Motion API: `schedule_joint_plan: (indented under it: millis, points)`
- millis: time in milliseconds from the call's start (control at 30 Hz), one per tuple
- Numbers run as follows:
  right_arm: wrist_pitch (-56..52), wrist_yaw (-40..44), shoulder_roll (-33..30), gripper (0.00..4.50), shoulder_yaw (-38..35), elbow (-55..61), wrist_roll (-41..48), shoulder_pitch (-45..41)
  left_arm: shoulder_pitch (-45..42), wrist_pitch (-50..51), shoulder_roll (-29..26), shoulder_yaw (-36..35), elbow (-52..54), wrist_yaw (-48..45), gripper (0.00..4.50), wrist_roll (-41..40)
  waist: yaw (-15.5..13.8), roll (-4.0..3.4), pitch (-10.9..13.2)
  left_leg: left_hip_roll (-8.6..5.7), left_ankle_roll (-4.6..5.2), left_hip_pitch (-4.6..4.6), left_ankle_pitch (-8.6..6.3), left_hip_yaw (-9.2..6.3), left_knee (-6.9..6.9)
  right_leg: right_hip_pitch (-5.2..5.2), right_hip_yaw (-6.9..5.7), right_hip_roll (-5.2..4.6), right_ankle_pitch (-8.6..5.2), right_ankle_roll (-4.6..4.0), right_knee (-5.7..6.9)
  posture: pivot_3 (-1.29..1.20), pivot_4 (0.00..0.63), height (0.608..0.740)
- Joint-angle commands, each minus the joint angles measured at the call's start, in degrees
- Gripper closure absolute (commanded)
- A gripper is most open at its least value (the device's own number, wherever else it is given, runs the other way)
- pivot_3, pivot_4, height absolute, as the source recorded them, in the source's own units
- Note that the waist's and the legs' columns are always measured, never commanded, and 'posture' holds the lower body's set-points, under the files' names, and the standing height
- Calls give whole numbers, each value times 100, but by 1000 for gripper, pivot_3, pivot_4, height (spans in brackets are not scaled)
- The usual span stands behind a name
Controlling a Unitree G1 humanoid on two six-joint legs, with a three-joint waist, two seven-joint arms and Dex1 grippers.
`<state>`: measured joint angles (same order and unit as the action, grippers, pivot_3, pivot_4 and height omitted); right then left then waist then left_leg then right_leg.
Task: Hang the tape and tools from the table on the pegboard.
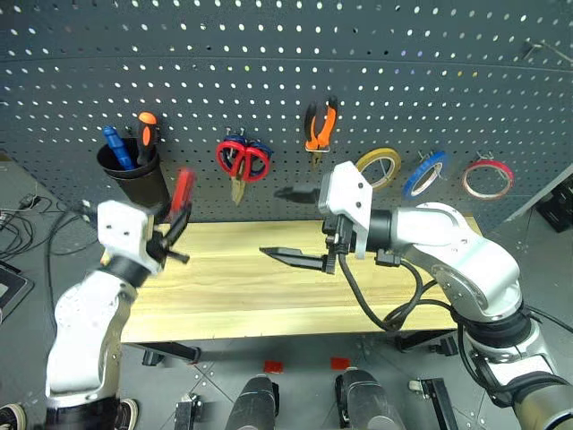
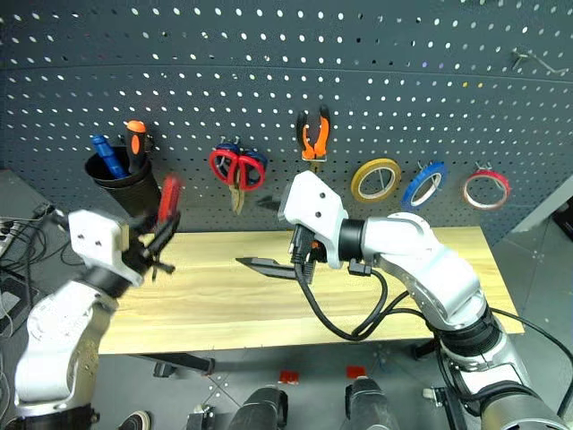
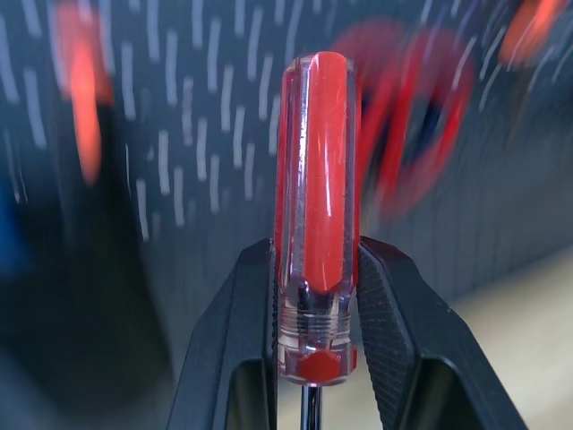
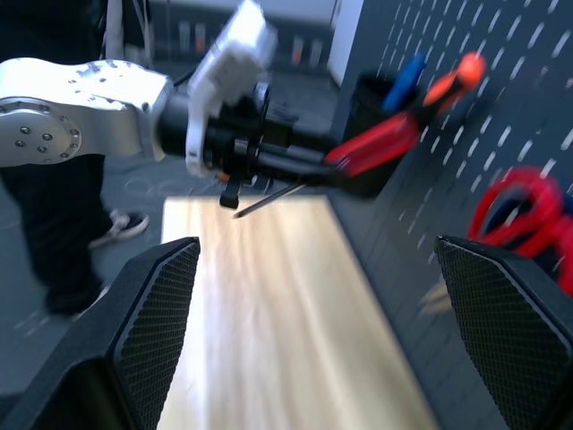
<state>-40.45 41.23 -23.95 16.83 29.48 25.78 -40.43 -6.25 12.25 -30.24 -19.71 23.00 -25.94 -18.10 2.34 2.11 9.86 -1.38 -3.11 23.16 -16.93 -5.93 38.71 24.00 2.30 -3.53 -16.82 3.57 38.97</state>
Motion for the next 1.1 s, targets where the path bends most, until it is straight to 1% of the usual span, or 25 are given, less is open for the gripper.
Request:
schedule_joint_plan:
  millis: [33,167,200,300,367,500,600,867,933,1033,1100]
  points:
    - [371,15,66,0,-231,-194,-113,-204,-778,117,-224,-439,157,209,3602,-409,-5,1,-65,1,0,-6,0,2,0,-3,1,3,0,0,2,-9,56,740]
    - [689,-161,261,0,-363,-554,-237,-440,-2082,207,-364,-728,-541,507,3602,-715,0,8,-187,-5,-1,-9,0,3,1,-4,2,25,1,1,5,-4,30,740]
    - [752,-180,301,0,-380,-616,-280,-474,-2279,233,-376,-768,-681,541,3602,-773,3,9,-213,-5,-2,-13,0,3,2,-9,1,29,1,0,6,-4,30,740]
    - [995,-459,521,0,-497,-928,-496,-678,-2956,45,-475,-846,-1569,504,3602,-786,66,5,-320,-6,-5,-20,-2,7,-1,-9,5,31,1,0,4,-13,24,740]
    - [1055,-634,653,0,-589,-1084,-572,-784,-3171,-202,-516,-795,-2129,356,3602,-690,102,8,-365,-7,-6,-22,-2,7,-2,-10,5,32,1,0,5,-20,18,740]
    - [1092,-739,733,0,-641,-1135,-660,-836,-3253,-691,-441,-668,-2853,158,3602,-545,167,9,-470,-7,-7,-25,-1,2,0,-12,6,31,1,0,4,-54,9,740]
    - [1054,-794,751,0,-673,-1070,-686,-829,-3202,-1025,-372,-660,-3228,144,3602,-445,244,27,-515,-4,-7,-24,-1,-6,1,-13,5,28,1,0,3,-70,8,740]
    - [765,-823,737,0,-737,-809,-520,-740,-2768,-1480,-441,-814,-3513,278,3602,-258,519,26,-615,-1,-6,-25,-2,-22,0,-17,7,8,1,-1,6,-84,12,740]
    - [559,-717,741,0,-751,-754,-327,-716,-2640,-1571,-470,-827,-3537,329,3602,-184,576,24,-644,-2,-6,-25,-2,-27,0,-18,5,7,1,-1,6,-82,15,740]
    - [-40,-445,714,0,-777,-492,292,-632,-2464,-1721,-492,-858,-3585,434,3602,-65,617,23,-671,-4,-4,-27,-3,-30,-2,-20,8,6,1,-1,5,-81,17,740]
    - [-272,-437,669,0,-774,-396,431,-616,-2395,-1791,-496,-853,-3630,449,3602,-31,621,23,-674,-4,-3,-29,-3,-34,-1,-23,7,6,1,-1,6,-79,21,740]
